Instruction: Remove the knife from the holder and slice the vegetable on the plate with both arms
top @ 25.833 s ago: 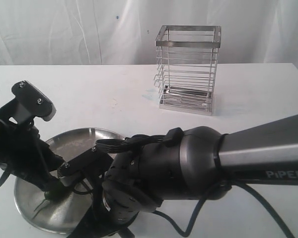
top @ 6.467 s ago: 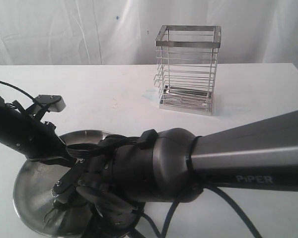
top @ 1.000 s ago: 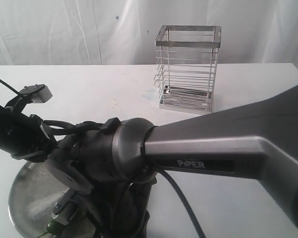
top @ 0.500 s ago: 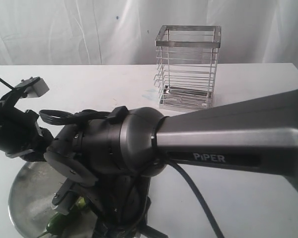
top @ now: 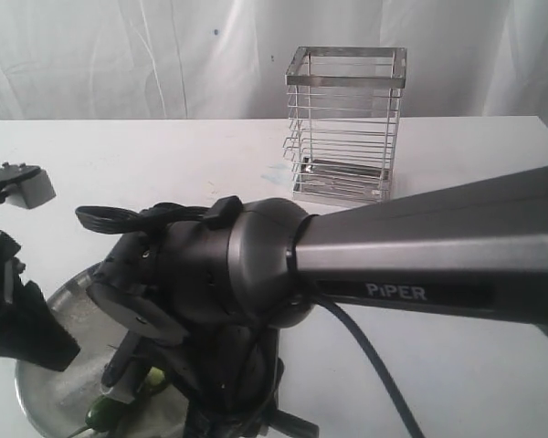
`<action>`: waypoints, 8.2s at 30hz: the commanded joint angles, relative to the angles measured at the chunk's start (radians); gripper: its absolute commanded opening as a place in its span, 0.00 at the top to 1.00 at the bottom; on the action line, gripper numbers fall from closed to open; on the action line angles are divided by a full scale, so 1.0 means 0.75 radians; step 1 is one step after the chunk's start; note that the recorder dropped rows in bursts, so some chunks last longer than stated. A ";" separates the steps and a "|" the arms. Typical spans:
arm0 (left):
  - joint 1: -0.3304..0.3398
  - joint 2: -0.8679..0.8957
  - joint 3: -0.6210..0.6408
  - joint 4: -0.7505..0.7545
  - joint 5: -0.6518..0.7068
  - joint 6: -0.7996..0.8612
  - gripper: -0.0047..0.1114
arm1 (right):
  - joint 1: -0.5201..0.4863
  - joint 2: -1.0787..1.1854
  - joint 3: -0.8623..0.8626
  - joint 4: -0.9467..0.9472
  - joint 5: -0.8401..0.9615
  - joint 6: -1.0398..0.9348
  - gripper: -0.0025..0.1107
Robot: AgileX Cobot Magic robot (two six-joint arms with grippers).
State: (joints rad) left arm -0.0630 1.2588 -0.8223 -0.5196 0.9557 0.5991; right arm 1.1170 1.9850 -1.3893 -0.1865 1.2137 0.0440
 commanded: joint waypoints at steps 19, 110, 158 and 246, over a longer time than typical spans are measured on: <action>-0.118 -0.029 0.217 -0.035 -0.363 -0.061 0.55 | -0.001 -0.058 0.130 -0.223 0.010 -0.059 0.98; -0.118 -0.031 0.217 -0.132 -0.395 -0.071 0.55 | 0.169 0.041 0.394 -1.814 0.010 -0.145 0.98; -0.118 0.051 0.217 -0.205 -0.660 -0.094 0.55 | -0.032 0.005 -0.130 -0.082 0.010 -0.111 0.98; -0.118 0.028 0.245 -0.343 -0.545 0.097 0.60 | -0.029 -0.440 0.445 0.128 -0.724 0.306 0.98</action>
State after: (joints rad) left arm -0.1482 1.2886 -0.6578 -0.7764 0.5172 0.6848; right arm 1.0975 1.6422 -1.0614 -0.0833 0.6737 0.2689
